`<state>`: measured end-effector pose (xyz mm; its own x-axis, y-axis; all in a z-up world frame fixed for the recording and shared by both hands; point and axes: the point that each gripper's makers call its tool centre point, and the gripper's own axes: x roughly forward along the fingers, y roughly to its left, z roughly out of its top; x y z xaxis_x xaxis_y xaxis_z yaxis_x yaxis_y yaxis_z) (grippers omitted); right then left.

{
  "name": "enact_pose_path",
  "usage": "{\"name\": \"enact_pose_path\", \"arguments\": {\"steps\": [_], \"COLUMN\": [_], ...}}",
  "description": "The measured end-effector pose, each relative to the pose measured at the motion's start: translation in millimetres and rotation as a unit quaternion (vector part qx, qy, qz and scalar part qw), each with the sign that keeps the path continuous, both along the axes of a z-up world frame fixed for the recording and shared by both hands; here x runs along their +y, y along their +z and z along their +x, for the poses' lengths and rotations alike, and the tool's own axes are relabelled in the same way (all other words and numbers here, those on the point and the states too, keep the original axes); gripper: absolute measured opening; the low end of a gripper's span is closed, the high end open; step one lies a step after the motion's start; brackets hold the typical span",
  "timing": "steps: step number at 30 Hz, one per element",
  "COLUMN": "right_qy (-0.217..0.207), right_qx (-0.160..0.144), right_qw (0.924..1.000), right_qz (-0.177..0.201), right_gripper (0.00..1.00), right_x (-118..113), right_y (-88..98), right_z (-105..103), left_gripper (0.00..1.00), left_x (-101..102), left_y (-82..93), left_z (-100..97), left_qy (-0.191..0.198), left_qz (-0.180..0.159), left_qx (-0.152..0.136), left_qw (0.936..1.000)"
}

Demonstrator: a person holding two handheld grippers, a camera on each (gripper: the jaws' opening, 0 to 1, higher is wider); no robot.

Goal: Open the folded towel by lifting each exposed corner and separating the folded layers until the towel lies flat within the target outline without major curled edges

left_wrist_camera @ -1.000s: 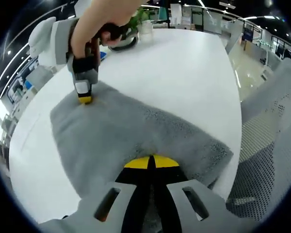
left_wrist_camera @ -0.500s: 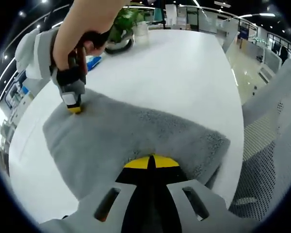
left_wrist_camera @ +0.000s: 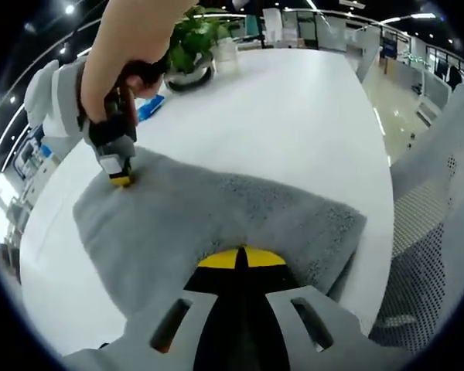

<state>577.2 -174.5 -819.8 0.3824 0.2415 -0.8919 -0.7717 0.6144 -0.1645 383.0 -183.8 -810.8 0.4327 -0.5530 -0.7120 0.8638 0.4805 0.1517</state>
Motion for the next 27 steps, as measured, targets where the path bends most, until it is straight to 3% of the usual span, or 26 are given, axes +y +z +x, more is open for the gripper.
{"name": "enact_pose_path", "arguments": {"steps": [9, 12, 15, 18, 22, 24, 27], "right_qy": [0.019, -0.017, -0.017, -0.015, -0.018, -0.016, -0.022], "right_qx": [-0.04, -0.043, -0.084, -0.097, -0.1, -0.095, -0.075], "right_qw": [0.999, 0.9982, 0.9929, 0.9891, 0.9855, 0.9848, 0.9861], "right_qz": [-0.008, 0.037, 0.082, 0.11, 0.136, 0.144, 0.147], "right_gripper": [0.0, 0.0, 0.0, 0.01, 0.01, 0.01, 0.02], "right_x": [-0.2, -0.6, -0.4, -6.5, -18.4, -20.5, -24.5], "right_y": [4.1, 16.7, 45.8, 69.3, 85.5, 83.7, 66.3], "right_z": [-3.6, -7.4, -17.7, -44.4, -93.3, -113.2, -149.9], "left_gripper": [0.0, 0.03, 0.05, 0.09, 0.1, 0.1, 0.1], "left_x": [2.5, 8.3, 23.6, 38.5, 68.3, 76.3, 82.7], "left_y": [1.5, 9.4, 34.8, 49.4, 57.9, 56.2, 47.9], "left_z": [2.7, 3.1, 17.0, 21.6, 25.4, 21.1, 13.5], "left_qy": [0.034, 0.061, 0.092, 0.121, 0.141, 0.145, 0.141], "left_qz": [-0.045, -0.073, -0.109, -0.14, -0.133, -0.131, -0.113], "left_qx": [0.043, 0.068, 0.034, 0.045, 0.038, 0.05, 0.053], "left_qw": [0.9975, 0.9931, 0.9892, 0.9817, 0.9802, 0.9796, 0.9821]}}
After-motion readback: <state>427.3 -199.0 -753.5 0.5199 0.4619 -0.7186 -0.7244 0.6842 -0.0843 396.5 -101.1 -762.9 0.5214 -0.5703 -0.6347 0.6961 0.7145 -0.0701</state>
